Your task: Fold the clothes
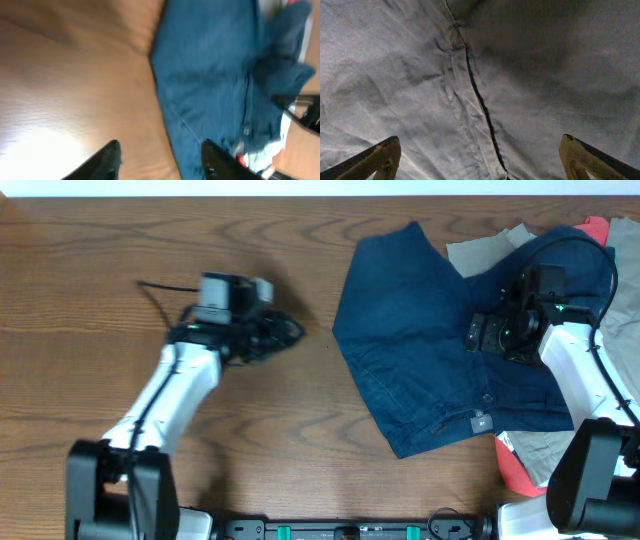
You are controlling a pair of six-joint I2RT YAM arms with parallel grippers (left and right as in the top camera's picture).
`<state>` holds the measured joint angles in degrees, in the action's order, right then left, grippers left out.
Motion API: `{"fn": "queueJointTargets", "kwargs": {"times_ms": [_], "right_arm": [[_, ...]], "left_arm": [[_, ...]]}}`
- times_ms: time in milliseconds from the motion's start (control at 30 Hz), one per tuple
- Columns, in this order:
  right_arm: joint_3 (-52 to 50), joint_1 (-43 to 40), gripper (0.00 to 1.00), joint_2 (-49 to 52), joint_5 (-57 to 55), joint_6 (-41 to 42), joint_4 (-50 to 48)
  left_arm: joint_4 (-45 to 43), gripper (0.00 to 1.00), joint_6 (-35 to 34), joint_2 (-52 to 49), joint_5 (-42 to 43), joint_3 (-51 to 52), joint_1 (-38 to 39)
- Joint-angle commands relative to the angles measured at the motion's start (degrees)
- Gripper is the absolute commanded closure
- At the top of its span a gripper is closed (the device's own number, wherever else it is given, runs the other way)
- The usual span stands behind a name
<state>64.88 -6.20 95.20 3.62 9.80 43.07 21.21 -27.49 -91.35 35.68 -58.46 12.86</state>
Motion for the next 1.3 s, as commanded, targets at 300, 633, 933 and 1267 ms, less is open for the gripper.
{"fn": "queueJointTargets", "kwargs": {"times_ms": [300,633,933,1267], "right_arm": [[0.85,-0.28,0.01,-1.20,-0.63,-0.85,0.61],[0.85,-0.28,0.01,-1.22,-0.63,-0.85,1.14],[0.85,-0.28,0.01,-1.22,-0.74,-0.85,1.53],[2.89,-0.28,0.01,-2.05,-9.90,-0.90,6.14]], "left_arm": [[-11.91,0.39,-19.23,-15.56,-3.72,1.03,24.06],[-19.85,0.59,-21.27,-18.05,-3.19,1.01,30.71],[-19.30,0.94,-20.46,-18.05,-3.15,1.01,30.16],[-6.62,0.94,-7.06,-12.63,-2.93,-0.22,12.24]]}}
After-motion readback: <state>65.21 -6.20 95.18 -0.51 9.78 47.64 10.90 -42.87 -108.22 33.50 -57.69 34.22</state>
